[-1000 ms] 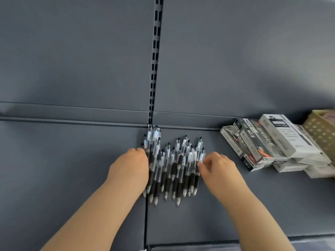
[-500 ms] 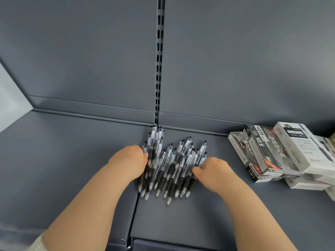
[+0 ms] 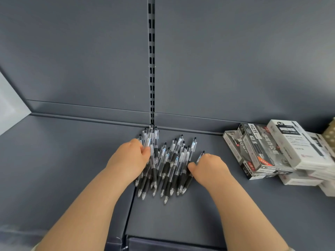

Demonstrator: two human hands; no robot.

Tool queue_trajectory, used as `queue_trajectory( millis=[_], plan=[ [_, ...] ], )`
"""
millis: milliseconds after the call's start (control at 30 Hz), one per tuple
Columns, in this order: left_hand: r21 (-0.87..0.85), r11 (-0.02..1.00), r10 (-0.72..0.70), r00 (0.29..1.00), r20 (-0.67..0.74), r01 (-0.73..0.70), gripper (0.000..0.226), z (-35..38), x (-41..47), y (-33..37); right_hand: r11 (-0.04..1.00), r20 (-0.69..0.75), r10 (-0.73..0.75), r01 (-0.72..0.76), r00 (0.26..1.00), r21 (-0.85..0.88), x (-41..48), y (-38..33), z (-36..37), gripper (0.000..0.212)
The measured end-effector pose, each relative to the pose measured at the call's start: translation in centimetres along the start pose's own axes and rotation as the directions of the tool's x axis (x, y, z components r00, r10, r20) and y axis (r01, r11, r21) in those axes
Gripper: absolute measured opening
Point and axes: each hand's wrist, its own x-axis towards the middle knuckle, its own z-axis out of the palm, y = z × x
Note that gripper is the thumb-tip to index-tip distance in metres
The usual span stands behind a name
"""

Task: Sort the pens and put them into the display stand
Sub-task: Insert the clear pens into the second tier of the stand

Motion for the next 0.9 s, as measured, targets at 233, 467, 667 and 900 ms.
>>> queue_trajectory(
  millis=[233,467,667,900],
  plan=[
    [-0.221,0.963,0.124,0.983,-0.138,-0.153,0.019,-0.6,-1.7,1.9,0.994,-0.004,0.006,-0.006,1.000,0.113,0.0,0.6,-0.8,0.037],
    [-0.318,0.898,0.221,0.936,-0.273,-0.305,0.021,-1.6,-2.6,2.2,0.929,-0.216,-0.174,0.233,0.961,0.288,-2.7,-0.8,-1.9,0.017],
    [-0.432,0.821,0.241,0.913,-0.328,-0.372,0.014,-3.5,-3.1,0.7,0.818,-0.387,-0.261,0.416,0.884,0.397,-5.2,-4.2,-2.3,0.009],
    [-0.518,0.759,0.258,0.912,-0.317,-0.395,0.023,-7.2,-2.7,-3.8,0.742,-0.462,-0.258,0.480,0.849,0.468,-6.6,-10.2,-0.9,0.007]
  ],
)
